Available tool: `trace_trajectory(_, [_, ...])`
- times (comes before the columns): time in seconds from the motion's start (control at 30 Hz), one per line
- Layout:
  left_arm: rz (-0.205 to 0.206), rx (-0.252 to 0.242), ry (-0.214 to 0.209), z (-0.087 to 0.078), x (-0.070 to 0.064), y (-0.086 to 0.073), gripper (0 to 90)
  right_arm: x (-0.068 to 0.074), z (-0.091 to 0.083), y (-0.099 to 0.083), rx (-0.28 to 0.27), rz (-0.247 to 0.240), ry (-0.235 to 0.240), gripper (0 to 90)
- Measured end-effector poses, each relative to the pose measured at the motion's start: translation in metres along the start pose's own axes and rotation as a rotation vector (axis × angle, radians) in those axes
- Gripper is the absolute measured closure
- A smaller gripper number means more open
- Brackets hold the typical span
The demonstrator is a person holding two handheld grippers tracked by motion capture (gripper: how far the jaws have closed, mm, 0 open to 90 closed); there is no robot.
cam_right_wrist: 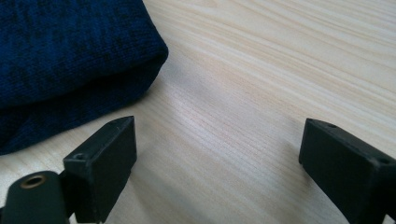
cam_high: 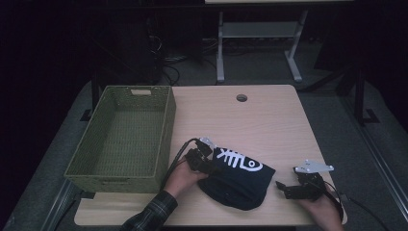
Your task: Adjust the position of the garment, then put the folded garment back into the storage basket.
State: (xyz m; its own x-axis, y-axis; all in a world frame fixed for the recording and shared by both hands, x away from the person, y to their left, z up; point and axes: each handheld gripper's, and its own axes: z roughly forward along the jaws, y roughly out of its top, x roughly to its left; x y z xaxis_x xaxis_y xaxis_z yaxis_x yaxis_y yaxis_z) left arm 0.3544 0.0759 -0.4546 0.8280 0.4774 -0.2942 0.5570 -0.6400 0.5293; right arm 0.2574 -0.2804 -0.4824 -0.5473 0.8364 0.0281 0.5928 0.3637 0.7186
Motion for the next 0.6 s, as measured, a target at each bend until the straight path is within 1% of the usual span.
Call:
trace_trajectory(0.1, [0.008, 0.018, 0.001, 0.000, -0.001, 0.003, 67.2, 0.000, 0.000, 0.000, 0.001, -0.002, 0.001, 10.4])
trace_trajectory(0.23, [0.012, 0.024, 0.003, -0.001, -0.002, 0.004, 70.0, 0.000, 0.000, 0.000, 0.001, -0.004, 0.003, 10.4])
trace_trajectory(0.3, [0.013, 0.031, 0.012, -0.002, -0.004, 0.005, 70.5, 0.000, 0.000, 0.000, 0.001, -0.005, 0.003, 10.5])
trace_trajectory(0.37, [0.013, 0.041, 0.011, -0.004, -0.005, 0.007, 70.9, 0.000, 0.000, 0.000, 0.001, -0.005, 0.004, 10.4])
trace_trajectory(0.47, [0.007, 0.039, 0.005, -0.007, -0.006, 0.009, 71.0, 0.000, 0.000, 0.000, 0.001, -0.006, 0.004, 10.4])
trace_trajectory(0.6, [0.007, 0.039, 0.009, -0.012, -0.010, 0.012, 71.0, 0.000, 0.000, 0.000, 0.002, -0.003, 0.003, 10.4])
